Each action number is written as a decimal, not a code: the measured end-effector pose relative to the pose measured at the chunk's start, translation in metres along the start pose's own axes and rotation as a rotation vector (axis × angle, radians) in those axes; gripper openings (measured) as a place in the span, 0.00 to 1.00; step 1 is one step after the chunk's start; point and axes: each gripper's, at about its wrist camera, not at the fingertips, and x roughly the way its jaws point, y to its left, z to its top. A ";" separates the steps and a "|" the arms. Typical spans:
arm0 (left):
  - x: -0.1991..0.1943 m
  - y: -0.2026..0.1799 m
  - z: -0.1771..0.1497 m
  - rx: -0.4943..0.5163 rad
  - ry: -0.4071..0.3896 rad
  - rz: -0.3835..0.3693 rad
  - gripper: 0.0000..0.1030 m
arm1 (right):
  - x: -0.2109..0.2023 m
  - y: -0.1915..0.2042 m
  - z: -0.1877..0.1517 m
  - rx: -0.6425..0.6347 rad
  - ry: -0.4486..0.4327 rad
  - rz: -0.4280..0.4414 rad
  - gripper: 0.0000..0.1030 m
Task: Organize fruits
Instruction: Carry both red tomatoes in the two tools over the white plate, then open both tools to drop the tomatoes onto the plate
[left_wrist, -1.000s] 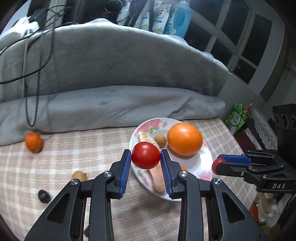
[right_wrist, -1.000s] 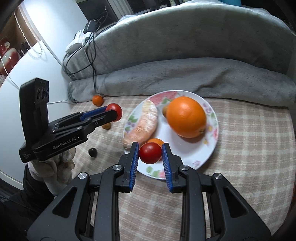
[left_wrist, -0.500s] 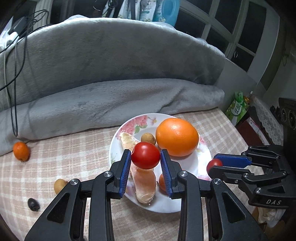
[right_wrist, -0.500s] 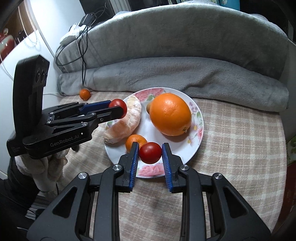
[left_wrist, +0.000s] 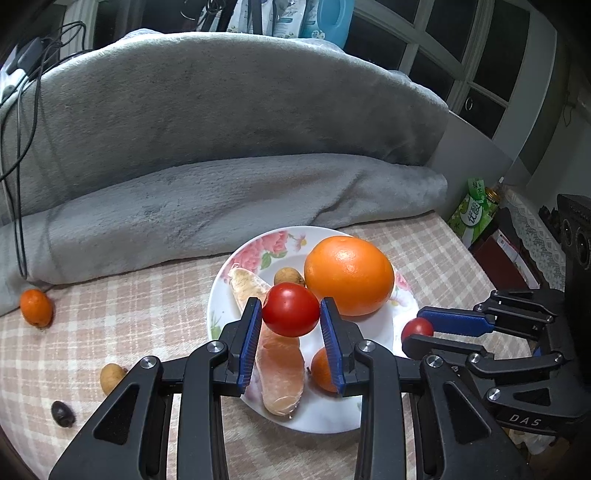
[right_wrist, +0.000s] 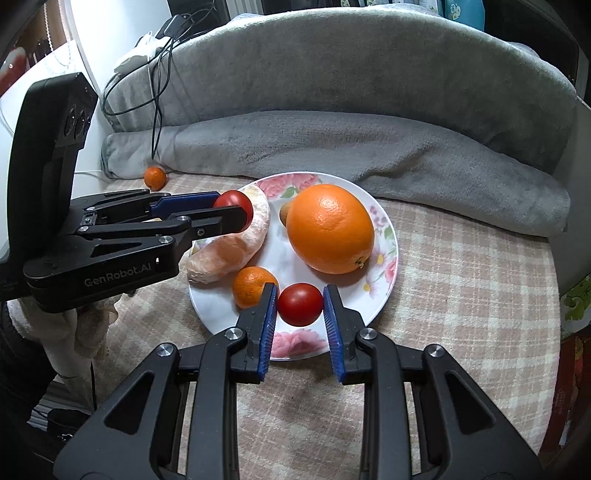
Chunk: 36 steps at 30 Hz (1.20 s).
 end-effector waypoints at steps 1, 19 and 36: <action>0.000 0.000 0.000 0.000 0.000 -0.001 0.30 | 0.001 -0.001 0.000 -0.003 0.000 0.000 0.26; -0.005 -0.001 0.003 -0.003 -0.006 -0.008 0.30 | -0.003 0.006 0.001 -0.034 -0.018 -0.016 0.26; -0.023 0.002 0.007 -0.008 -0.047 -0.001 0.58 | -0.013 0.012 0.002 -0.043 -0.056 -0.028 0.73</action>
